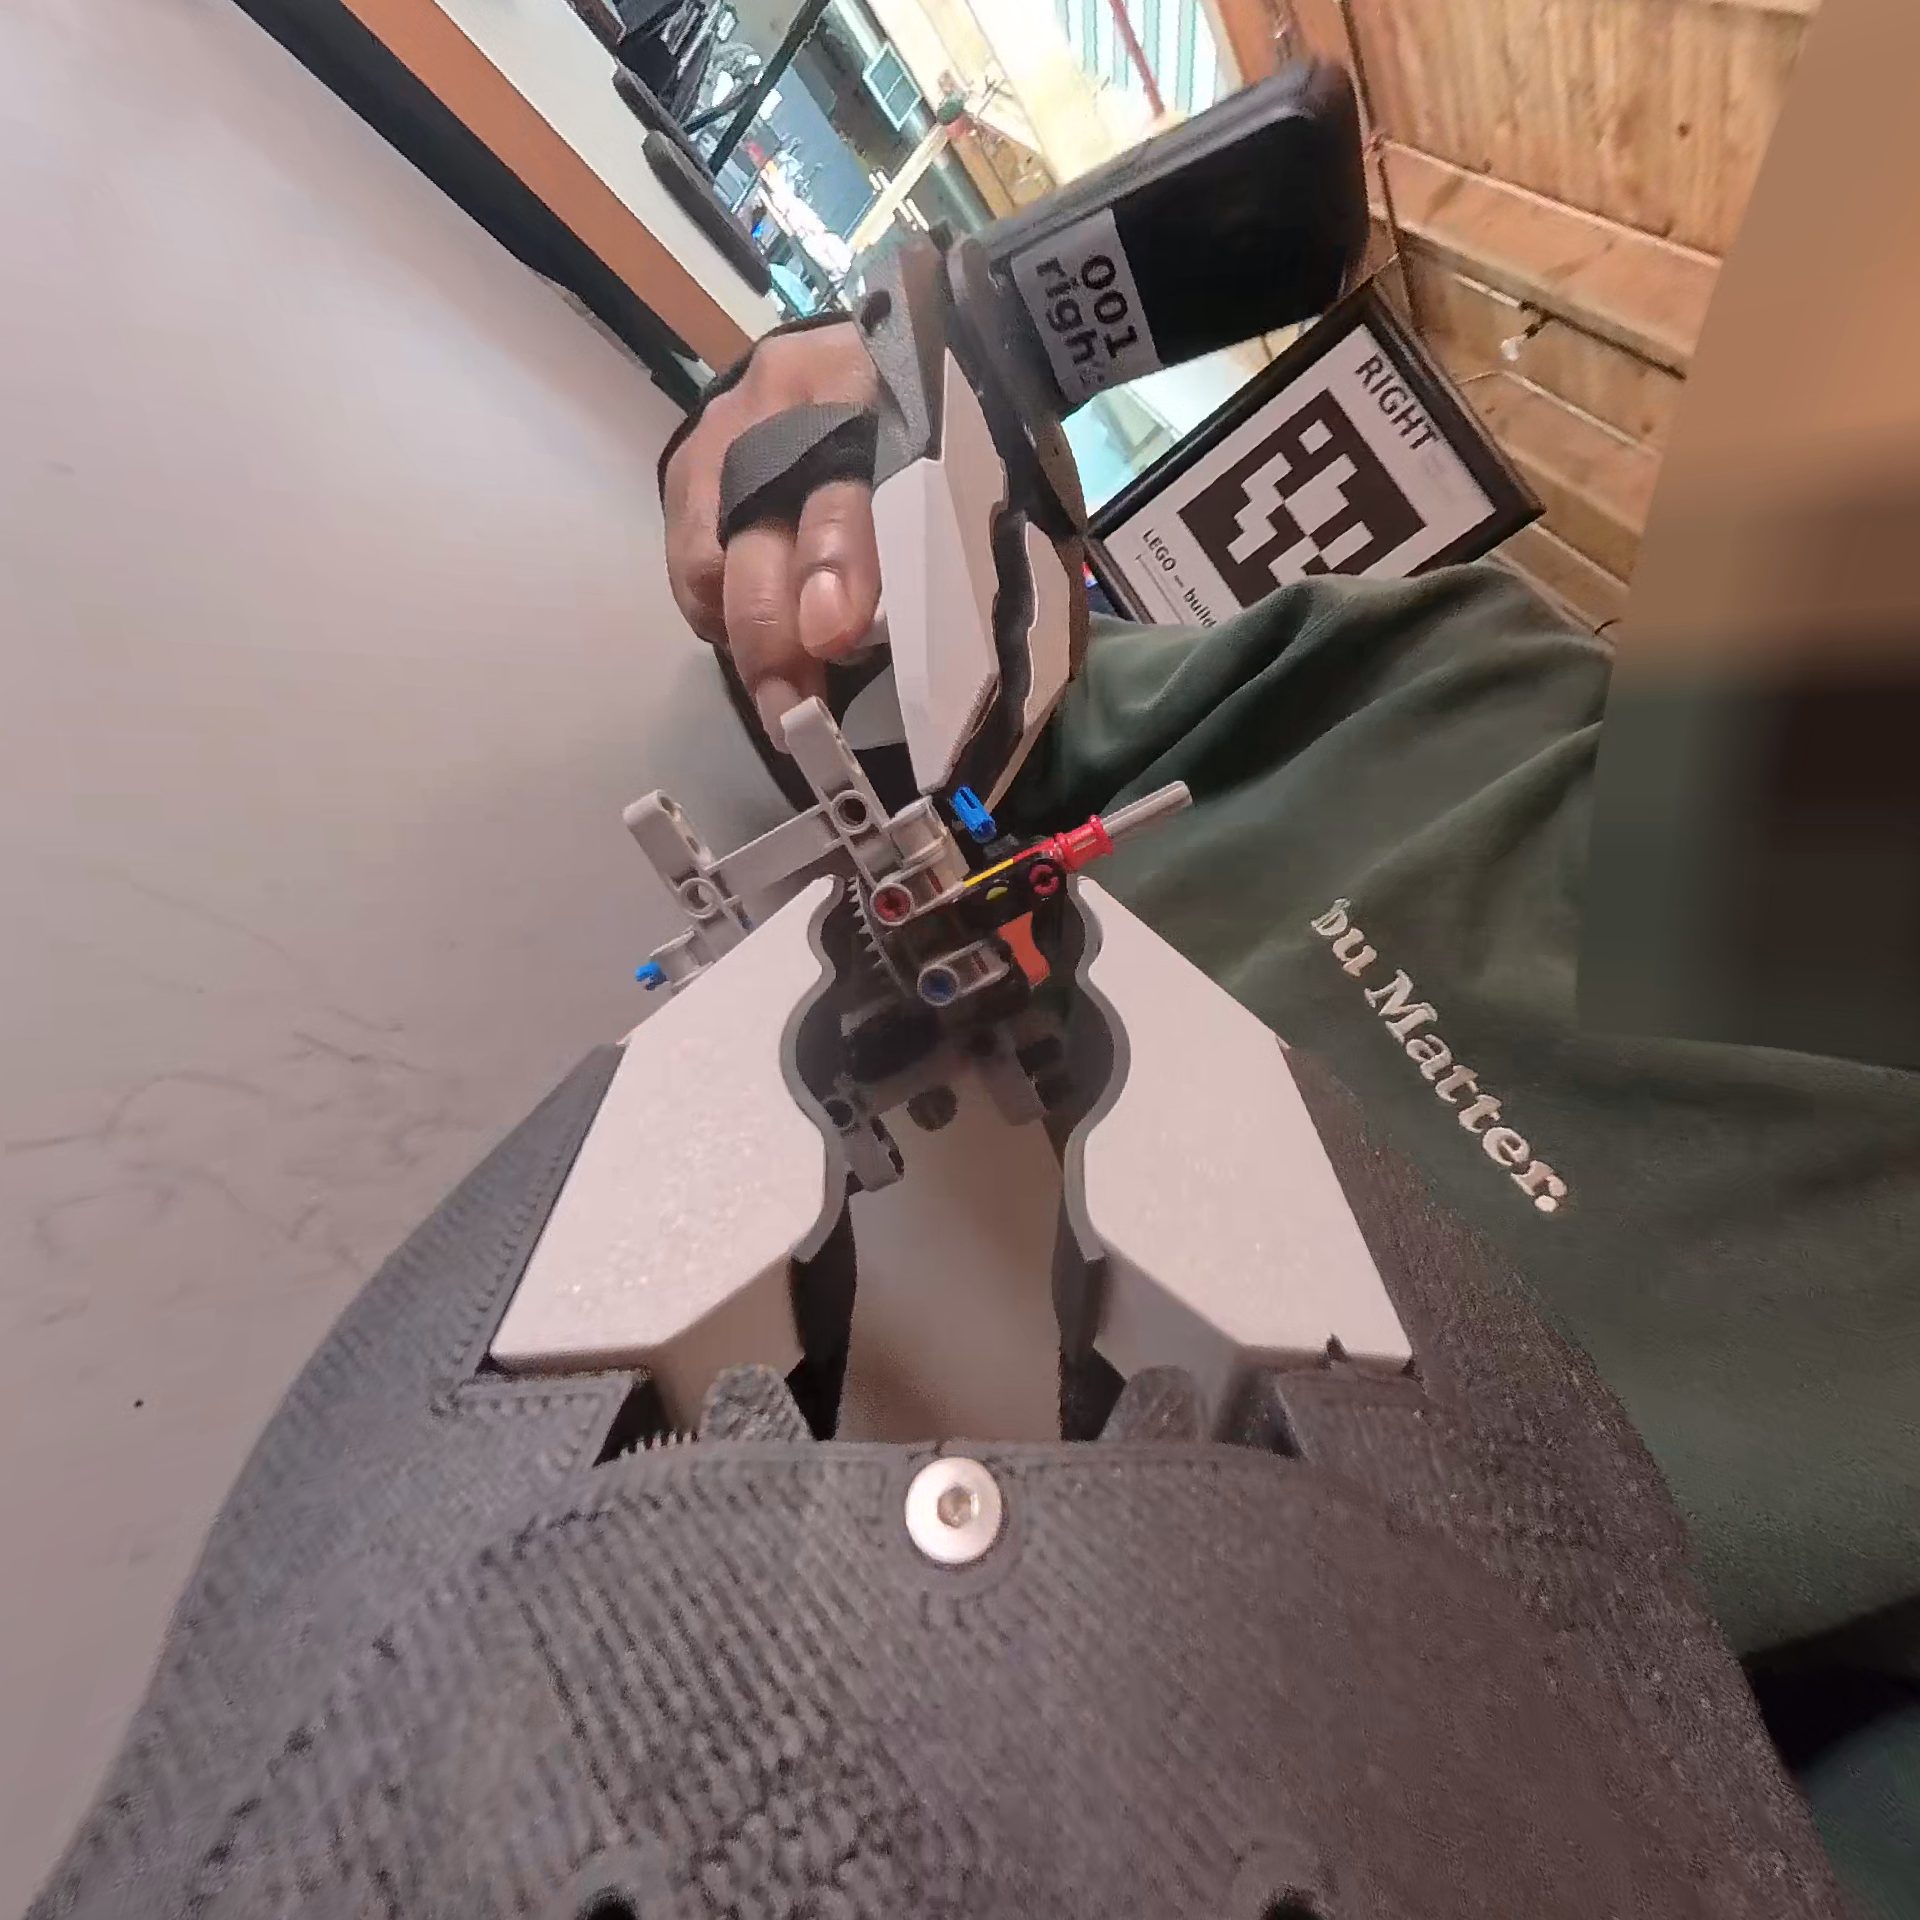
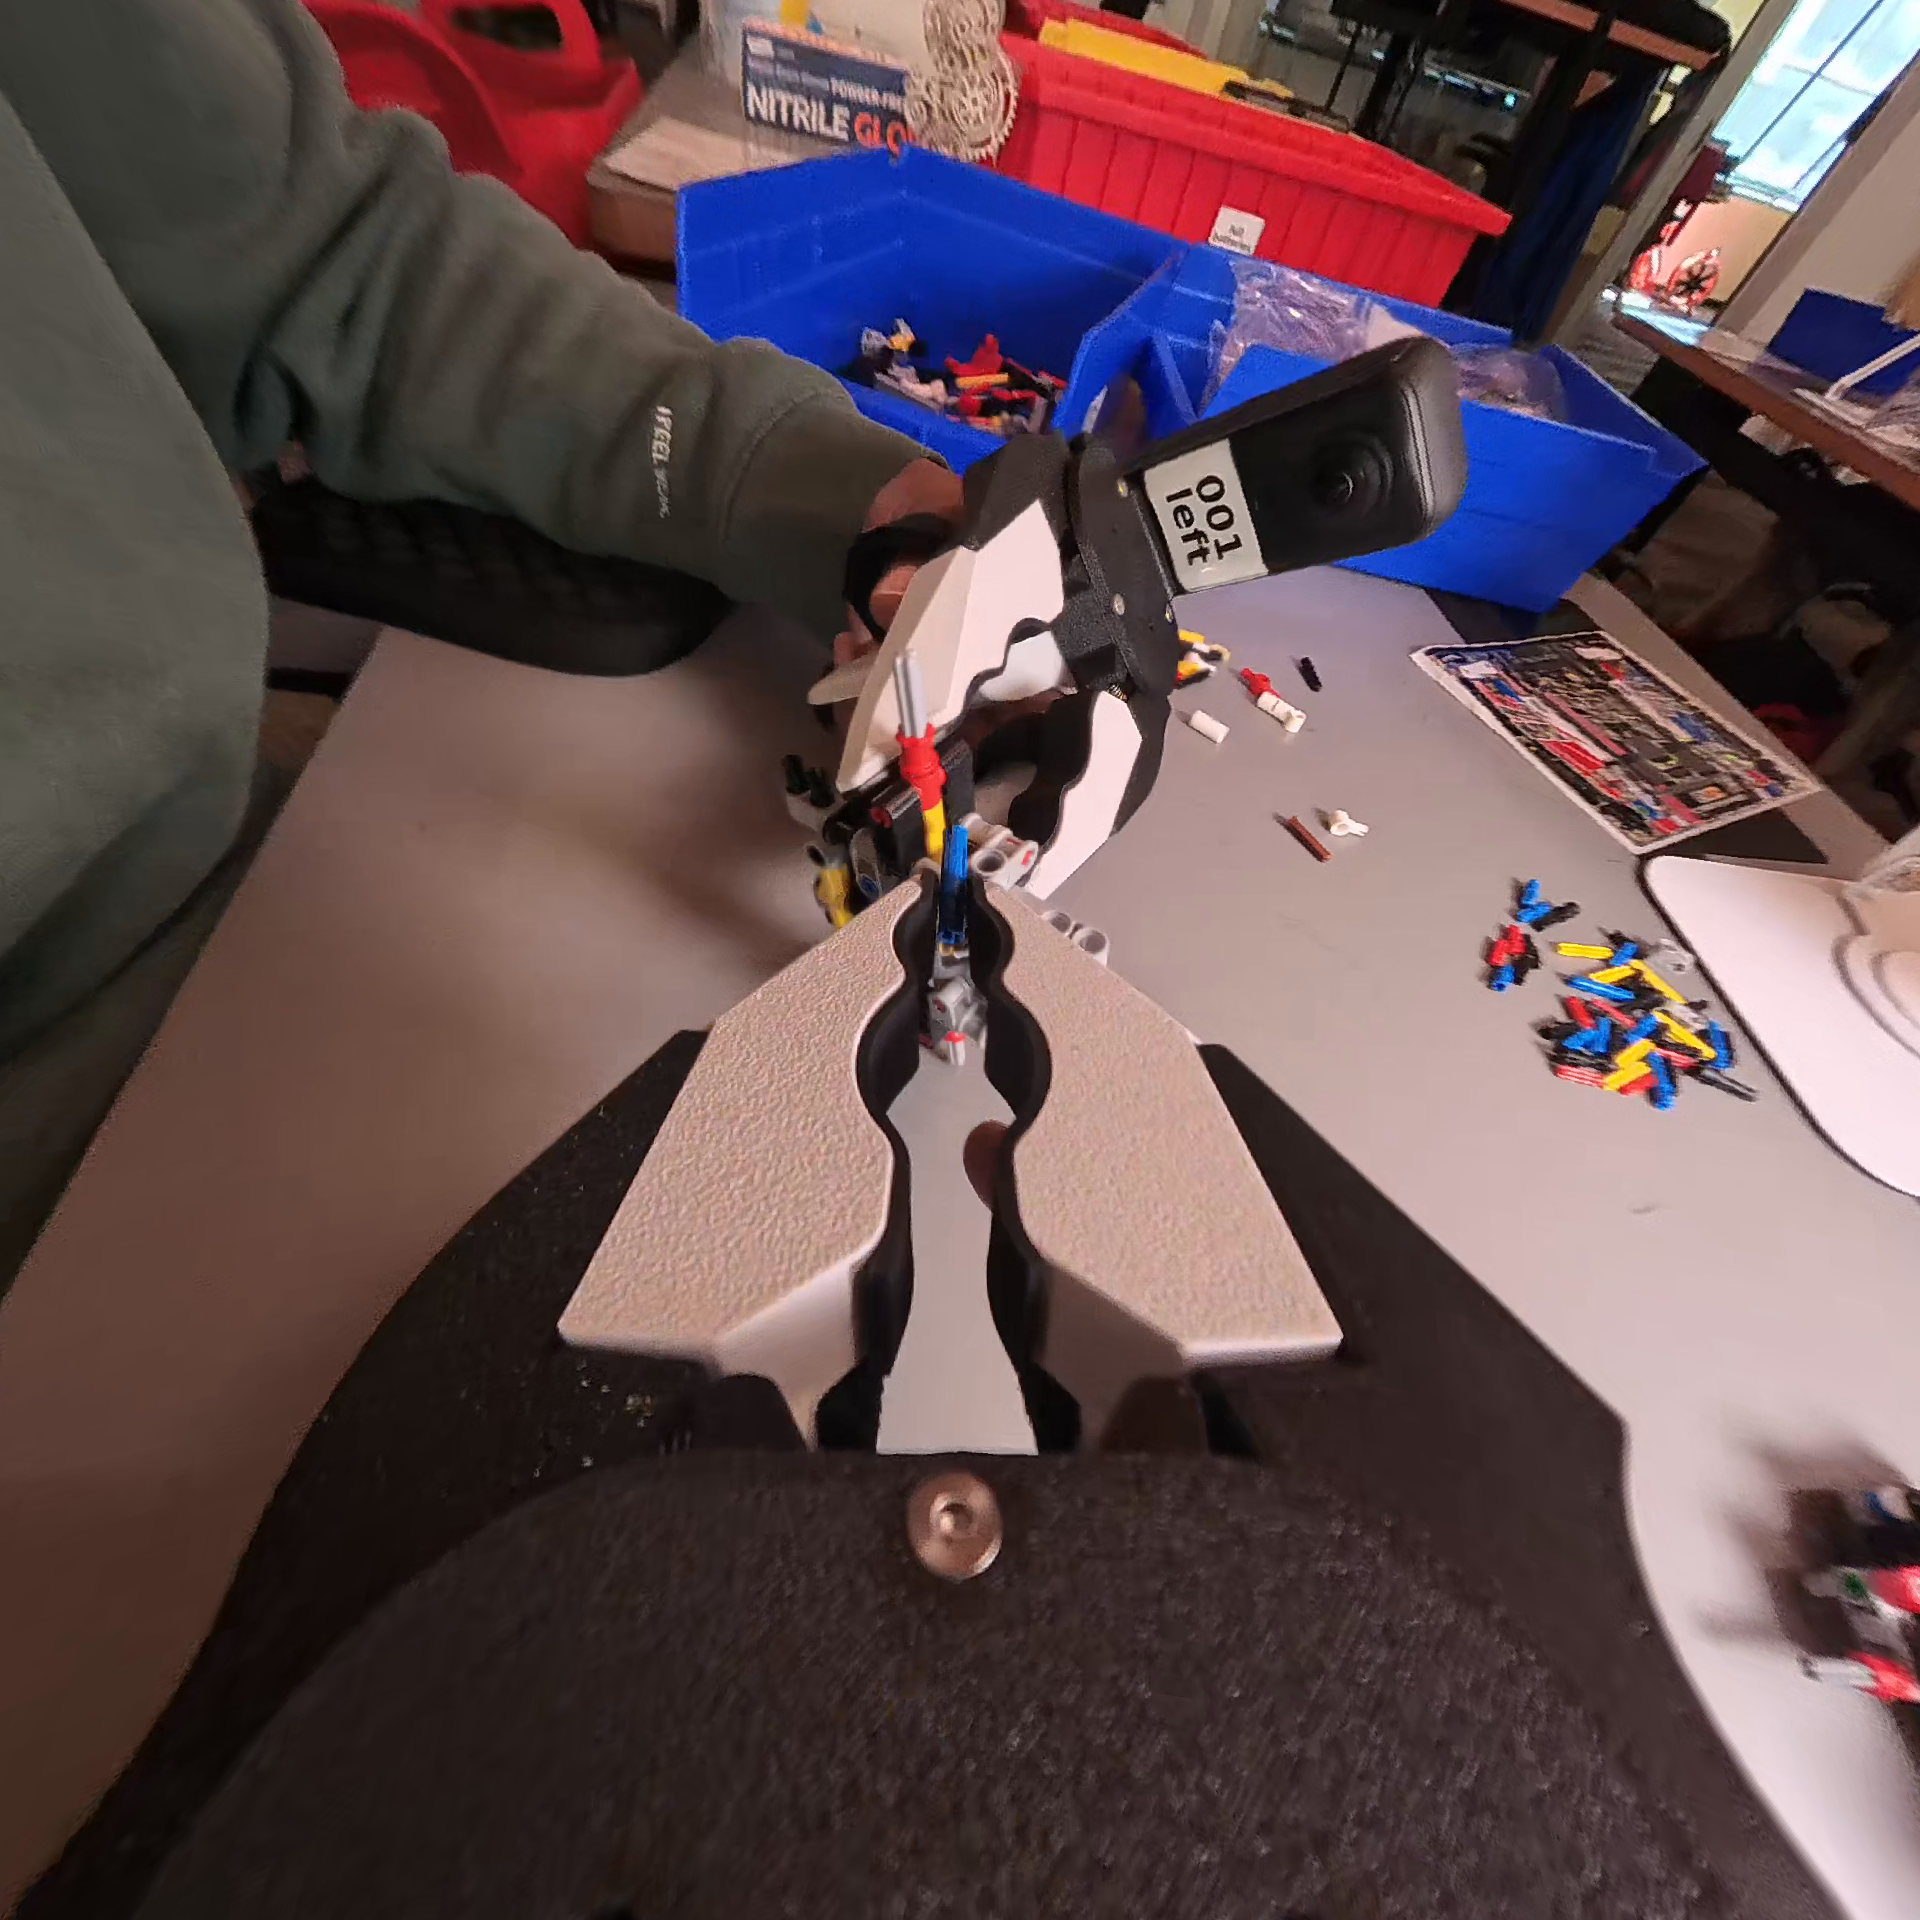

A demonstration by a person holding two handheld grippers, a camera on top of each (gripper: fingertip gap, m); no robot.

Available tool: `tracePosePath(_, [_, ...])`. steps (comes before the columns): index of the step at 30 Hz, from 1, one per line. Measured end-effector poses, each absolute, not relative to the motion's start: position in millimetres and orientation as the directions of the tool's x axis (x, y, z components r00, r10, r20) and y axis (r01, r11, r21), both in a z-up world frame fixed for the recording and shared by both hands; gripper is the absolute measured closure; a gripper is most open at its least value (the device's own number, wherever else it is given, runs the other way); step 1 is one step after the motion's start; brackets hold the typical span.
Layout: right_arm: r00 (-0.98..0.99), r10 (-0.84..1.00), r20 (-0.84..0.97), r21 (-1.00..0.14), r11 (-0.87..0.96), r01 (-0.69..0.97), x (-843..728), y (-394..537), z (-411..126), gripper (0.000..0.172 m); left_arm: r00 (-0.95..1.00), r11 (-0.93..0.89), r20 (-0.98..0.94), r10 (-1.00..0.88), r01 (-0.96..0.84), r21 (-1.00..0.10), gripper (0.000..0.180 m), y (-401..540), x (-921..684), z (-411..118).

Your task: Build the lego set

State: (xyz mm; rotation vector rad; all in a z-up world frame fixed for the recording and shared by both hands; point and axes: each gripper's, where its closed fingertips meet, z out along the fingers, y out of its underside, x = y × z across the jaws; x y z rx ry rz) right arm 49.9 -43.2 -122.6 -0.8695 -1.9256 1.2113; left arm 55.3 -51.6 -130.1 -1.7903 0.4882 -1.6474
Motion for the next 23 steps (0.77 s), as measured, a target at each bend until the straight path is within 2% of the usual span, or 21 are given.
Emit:
tracePosePath(4, [-0.489, 0.84, 0.236, -0.901, 0.378, 0.215, 46.1, -34.2, -122.0, 0.168, 0.134, -0.732, 0.759, -0.637, 0.205, -0.65, 0.143, -40.2, 49.1, -127.3])
tracePosePath(9, [-0.416, 0.882, 0.223, -0.899, 0.351, 0.262, 38.3, -21.8, -128.8, 0.168, 0.215, -0.713, 0.751, -0.624, 0.235, -0.66, 0.145, -27.7, 39.9, -133.0])
tracePosePath(16, [-0.435, 0.872, 0.227, -0.882, 0.373, 0.288, 36.7, -26.0, -125.9, 0.168, 0.221, -0.716, 0.746, -0.629, 0.211, -0.666, 0.151, -28.3, 41.7, -134.9])
tracePosePath(19, [-0.5, 0.824, 0.266, -0.797, 0.48, 0.367, 41.8, -26.8, -127.1, 0.168, 0.2, -0.729, 0.756, -0.623, 0.203, -0.654, 0.151, -30.3, 44.9, -134.9])
tracePosePath(23, [-0.61, 0.745, 0.271, -0.595, 0.627, 0.502, 47.4, -21.8, -126.2, 0.169, 0.171, -0.742, 0.771, -0.613, 0.212, -0.636, 0.151, -30.9, 47.6, -132.9])
